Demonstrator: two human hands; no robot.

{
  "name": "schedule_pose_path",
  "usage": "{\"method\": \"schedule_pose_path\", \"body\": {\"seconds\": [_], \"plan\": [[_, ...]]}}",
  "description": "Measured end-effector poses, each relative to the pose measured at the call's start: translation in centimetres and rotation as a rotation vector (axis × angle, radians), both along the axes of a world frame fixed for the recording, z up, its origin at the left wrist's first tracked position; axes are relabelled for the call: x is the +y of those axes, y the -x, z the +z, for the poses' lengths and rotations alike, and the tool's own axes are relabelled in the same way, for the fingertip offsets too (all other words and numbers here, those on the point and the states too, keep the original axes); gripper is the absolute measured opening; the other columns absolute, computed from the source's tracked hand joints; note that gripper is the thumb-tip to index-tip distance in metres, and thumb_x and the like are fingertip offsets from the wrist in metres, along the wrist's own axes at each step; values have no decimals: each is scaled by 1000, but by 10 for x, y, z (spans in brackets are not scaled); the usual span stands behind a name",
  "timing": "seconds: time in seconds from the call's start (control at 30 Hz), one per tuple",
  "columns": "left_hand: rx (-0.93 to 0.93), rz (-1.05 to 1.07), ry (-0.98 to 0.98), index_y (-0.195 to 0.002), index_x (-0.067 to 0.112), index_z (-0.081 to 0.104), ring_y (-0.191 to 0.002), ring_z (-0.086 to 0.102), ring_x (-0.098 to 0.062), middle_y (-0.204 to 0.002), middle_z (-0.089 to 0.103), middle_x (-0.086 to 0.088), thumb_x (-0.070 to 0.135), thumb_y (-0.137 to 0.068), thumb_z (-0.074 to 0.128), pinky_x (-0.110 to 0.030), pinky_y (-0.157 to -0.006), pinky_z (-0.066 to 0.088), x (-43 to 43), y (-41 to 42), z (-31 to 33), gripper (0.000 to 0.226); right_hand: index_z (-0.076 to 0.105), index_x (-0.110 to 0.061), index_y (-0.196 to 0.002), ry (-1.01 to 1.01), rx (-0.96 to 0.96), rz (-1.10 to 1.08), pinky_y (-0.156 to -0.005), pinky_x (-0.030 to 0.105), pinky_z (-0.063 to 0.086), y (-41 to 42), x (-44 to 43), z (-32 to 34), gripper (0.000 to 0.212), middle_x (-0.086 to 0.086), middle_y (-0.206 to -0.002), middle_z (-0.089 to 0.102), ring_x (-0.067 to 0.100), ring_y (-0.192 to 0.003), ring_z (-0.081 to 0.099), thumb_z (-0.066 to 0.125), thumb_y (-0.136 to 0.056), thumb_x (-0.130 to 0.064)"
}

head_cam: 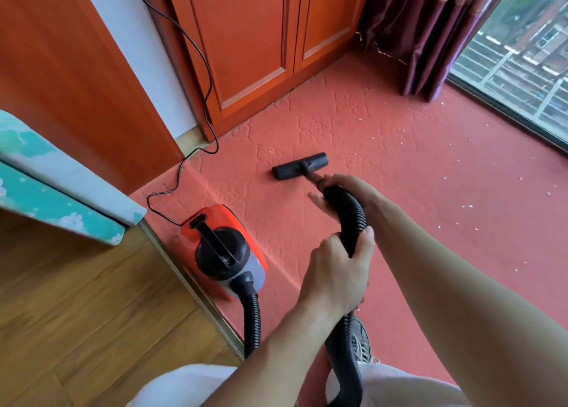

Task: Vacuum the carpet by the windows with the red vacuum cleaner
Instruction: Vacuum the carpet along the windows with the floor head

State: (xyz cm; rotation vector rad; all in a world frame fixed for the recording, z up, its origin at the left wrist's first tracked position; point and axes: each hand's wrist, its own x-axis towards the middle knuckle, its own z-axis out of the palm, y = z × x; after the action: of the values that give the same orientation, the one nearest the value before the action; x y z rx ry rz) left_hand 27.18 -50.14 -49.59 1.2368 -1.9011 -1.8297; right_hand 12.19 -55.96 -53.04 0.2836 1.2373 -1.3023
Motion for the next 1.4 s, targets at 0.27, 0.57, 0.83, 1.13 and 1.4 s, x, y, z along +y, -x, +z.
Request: {"method": "schedule_pose_path", "body": {"seconds": [0.27, 0.57, 0.83, 1.13, 1.4], "plan": [[216, -310, -13, -68, 9, 52, -36, 44, -22, -46, 51, -2, 55, -90, 54, -28, -44, 37, 5, -17, 27, 51, 38, -15, -105, 228, -317, -233, -39, 18, 46, 16, 87, 33, 14, 0, -64, 42, 9, -41, 48, 43, -92, -12], [-61, -665, 126, -81, 15, 56, -57, 50, -8, -64, 53, 10, 34, -78, 76, -33, -61, 47, 28, -50, 17, 28, 47, -11, -93, 218, -44, -457, -43, 18, 47, -6, 166, 47, 21, 3, -66, 44, 8, -47, 44, 58, -80, 1], [-105, -175, 582, -85, 28, 54, -59, 57, -14, -62, 57, 7, 18, -81, 69, -32, -53, 45, -7, -32, 5, 18, 41, -13, -114, 160, 105, -604, -48, 22, 49, 0, 151, 40, 28, 2, -65, 44, 10, -47, 48, 48, -89, -5], [-61, -1, 955, -74, 21, 53, -51, 40, -15, -55, 40, 12, 23, -79, 66, -26, -48, 26, -50, -48, 16, 15, 53, -4, -88, 27, -93, -400, -47, 26, 55, -45, 144, 44, 5, 10, -58, 59, 17, -51, 60, 54, -89, -8], [65, -187, 874, -76, 20, 58, -53, 48, -17, -57, 48, 10, 10, -72, 69, -33, -49, 42, -36, -34, 4, 15, 48, -8, -106, -83, -141, -179, -43, 26, 54, -29, 153, 5, 12, 9, -63, 59, 17, -46, 61, 47, -94, -9]]}}
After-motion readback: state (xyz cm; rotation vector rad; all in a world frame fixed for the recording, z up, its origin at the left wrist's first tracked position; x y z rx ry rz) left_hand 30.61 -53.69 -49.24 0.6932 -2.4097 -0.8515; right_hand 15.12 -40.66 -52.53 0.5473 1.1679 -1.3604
